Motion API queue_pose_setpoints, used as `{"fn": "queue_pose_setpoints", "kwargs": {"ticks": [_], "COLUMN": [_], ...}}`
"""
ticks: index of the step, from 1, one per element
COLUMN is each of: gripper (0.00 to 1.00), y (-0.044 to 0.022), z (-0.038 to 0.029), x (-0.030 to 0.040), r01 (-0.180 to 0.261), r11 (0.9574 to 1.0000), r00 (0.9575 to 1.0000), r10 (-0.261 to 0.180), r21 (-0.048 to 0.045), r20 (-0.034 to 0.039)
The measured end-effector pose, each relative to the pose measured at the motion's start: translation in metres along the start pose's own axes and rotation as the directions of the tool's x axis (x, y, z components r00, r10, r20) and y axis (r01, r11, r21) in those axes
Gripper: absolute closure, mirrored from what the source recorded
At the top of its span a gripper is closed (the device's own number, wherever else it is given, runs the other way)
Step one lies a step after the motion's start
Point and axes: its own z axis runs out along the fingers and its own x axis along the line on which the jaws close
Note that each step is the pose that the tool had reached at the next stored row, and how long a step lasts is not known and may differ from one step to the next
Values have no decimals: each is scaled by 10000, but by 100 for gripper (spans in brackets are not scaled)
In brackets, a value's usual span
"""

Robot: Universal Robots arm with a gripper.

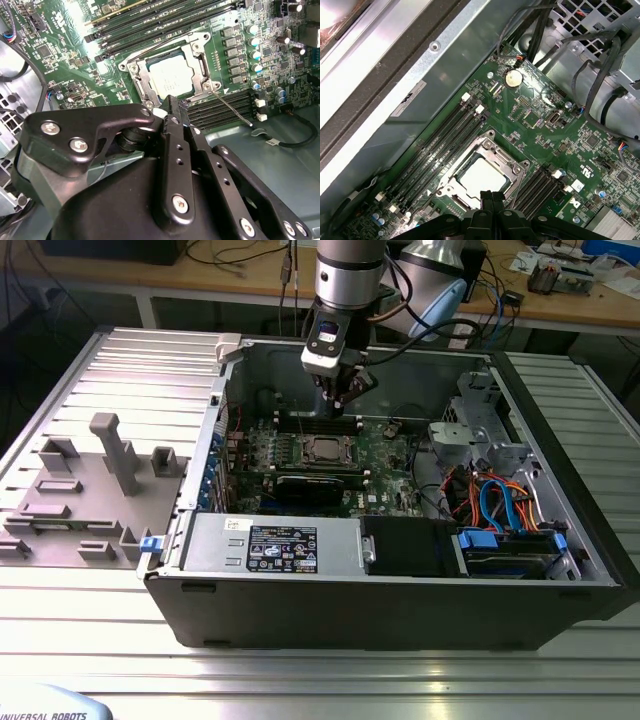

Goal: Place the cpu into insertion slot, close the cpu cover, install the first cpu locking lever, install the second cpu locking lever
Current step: 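Install the first cpu locking lever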

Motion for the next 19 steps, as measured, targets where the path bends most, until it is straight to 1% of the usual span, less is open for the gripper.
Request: {"fn": "queue_pose_setpoints", "kwargs": {"ticks": [4,8,9,11,12,19], "gripper": [89,89,89,89,89,89], "y": [0,-2,-1,-1,-1,-2], "z": [0,0,0,0,0,0], "x": [0,0,0,0,0,-1], "r01": [167,576,785,1272,1380,1380], "r11": [9999,9983,9969,9919,9904,9904], "r00": [9999,9983,9969,9919,9904,9904], "r10": [-167,-576,-785,-1272,-1380,-1380], "r21": [-6,-19,-26,-41,-45,-45], "r20": [1,4,5,9,10,10]}}
